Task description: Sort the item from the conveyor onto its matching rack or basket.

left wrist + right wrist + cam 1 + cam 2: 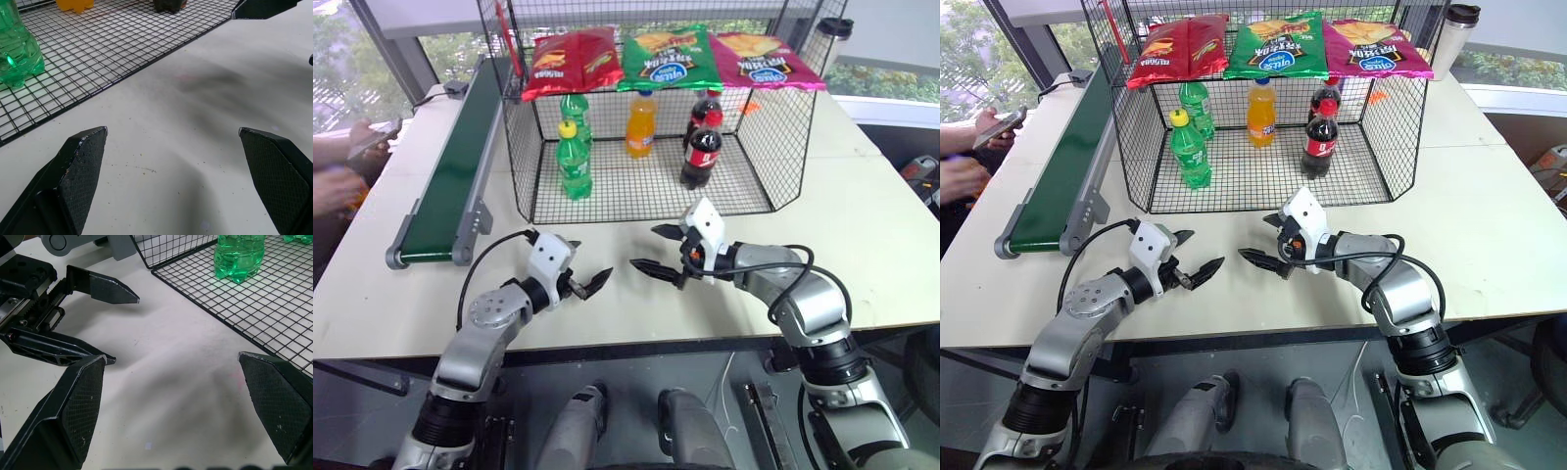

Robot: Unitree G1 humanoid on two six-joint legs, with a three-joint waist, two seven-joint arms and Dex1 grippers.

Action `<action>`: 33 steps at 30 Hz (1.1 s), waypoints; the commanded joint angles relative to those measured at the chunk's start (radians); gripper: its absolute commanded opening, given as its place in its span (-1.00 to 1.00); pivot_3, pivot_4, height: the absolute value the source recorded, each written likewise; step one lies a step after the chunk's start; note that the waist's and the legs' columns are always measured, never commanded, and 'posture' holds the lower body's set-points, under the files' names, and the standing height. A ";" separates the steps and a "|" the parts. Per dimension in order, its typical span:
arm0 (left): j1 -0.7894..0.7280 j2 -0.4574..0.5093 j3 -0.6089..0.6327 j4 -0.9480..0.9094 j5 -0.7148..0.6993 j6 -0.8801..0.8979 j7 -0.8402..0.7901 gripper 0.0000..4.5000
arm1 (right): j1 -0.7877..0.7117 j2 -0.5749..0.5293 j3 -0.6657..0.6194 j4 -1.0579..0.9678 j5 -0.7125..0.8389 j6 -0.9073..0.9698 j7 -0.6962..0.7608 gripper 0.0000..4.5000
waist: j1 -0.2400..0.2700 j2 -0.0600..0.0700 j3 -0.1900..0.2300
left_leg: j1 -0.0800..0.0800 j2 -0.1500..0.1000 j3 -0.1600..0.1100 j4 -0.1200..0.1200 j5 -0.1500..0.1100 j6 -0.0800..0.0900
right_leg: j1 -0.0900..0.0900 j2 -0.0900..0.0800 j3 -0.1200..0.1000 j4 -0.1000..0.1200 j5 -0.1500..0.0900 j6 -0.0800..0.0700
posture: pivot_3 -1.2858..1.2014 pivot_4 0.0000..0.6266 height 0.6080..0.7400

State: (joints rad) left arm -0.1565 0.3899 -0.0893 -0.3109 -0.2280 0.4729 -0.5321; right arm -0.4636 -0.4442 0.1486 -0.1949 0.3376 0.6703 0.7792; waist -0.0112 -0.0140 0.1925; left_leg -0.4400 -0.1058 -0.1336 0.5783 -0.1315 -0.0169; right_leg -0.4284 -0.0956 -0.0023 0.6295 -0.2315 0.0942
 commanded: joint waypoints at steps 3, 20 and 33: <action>-0.008 -0.002 0.002 -0.019 -0.006 -0.037 -0.016 1.00 | -0.024 -0.004 -0.008 -0.050 0.012 -0.018 0.005 0.98 | 0.000 0.000 0.000 | 0.000 0.000 0.000 0.000 0.000 0.000 | 0.000 0.000 0.000 0.000 0.000 0.000 | 0.03 -0.52 0.98; -0.005 0.002 -0.006 -0.017 0.009 -0.034 -0.007 1.00 | -0.028 -0.004 -0.008 -0.057 0.015 -0.015 0.008 0.98 | 0.000 0.000 0.000 | 0.000 0.000 0.000 0.000 0.000 0.000 | 0.000 0.000 0.000 0.000 0.000 0.000 | 0.03 -0.52 0.98; -0.002 0.003 -0.008 -0.021 0.006 -0.028 -0.003 1.00 | -0.029 -0.004 -0.006 -0.057 0.016 -0.013 0.010 0.98 | 0.000 0.000 0.000 | 0.000 0.000 0.000 0.000 0.000 0.000 | 0.000 0.000 0.000 0.000 0.000 0.000 | 0.03 -0.52 0.98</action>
State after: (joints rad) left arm -0.1567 0.3897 -0.1014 -0.3109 -0.2257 0.4536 -0.5380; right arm -0.4715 -0.4443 0.1486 -0.1954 0.3385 0.6703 0.7842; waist -0.0112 -0.0140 0.1925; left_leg -0.4402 -0.1058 -0.1336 0.5783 -0.1315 -0.0169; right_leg -0.4284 -0.0956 -0.0023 0.6294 -0.2315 0.0942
